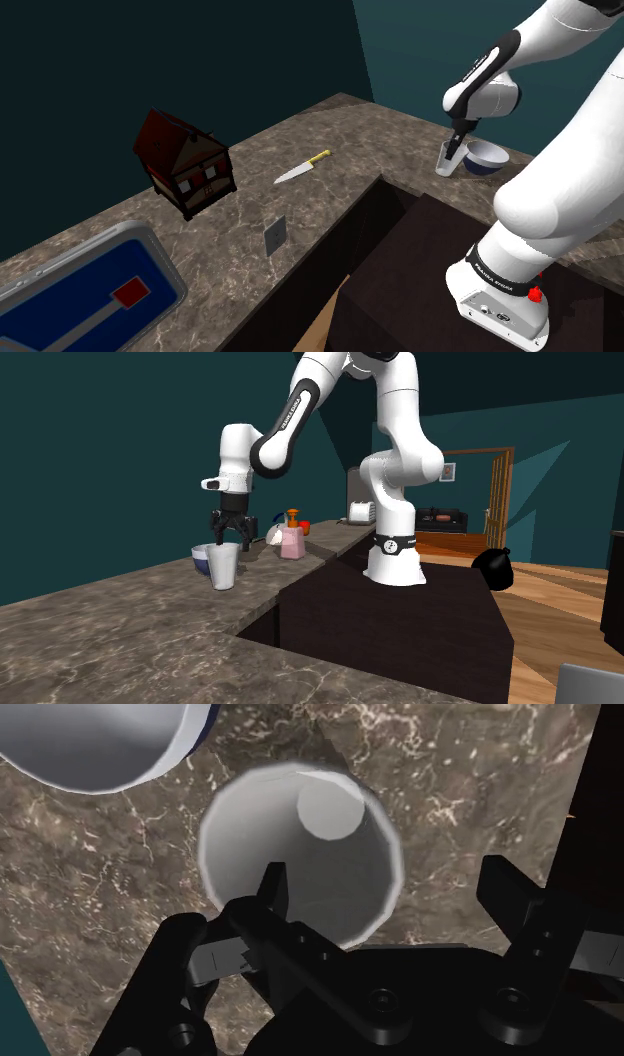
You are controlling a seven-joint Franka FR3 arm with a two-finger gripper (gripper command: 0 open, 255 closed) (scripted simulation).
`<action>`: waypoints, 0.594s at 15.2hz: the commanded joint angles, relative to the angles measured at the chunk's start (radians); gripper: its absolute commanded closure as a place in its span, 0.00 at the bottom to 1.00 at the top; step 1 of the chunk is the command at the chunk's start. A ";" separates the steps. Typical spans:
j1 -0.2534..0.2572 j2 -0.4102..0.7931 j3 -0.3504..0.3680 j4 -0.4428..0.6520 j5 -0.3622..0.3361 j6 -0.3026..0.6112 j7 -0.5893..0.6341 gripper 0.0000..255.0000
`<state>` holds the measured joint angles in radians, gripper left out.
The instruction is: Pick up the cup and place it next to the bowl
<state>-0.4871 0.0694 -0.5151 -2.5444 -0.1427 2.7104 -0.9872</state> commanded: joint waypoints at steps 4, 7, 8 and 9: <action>0.007 -0.113 -0.009 -0.004 -0.087 -0.102 0.060 0.00; 0.007 -0.113 -0.008 -0.004 -0.087 -0.102 0.060 0.00; 0.007 -0.113 -0.008 -0.004 -0.087 -0.102 0.060 0.00; 0.007 -0.113 -0.008 -0.004 -0.087 -0.102 0.060 0.00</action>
<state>-0.4806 -0.0432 -0.5236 -2.5484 -0.2291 2.6087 -0.9277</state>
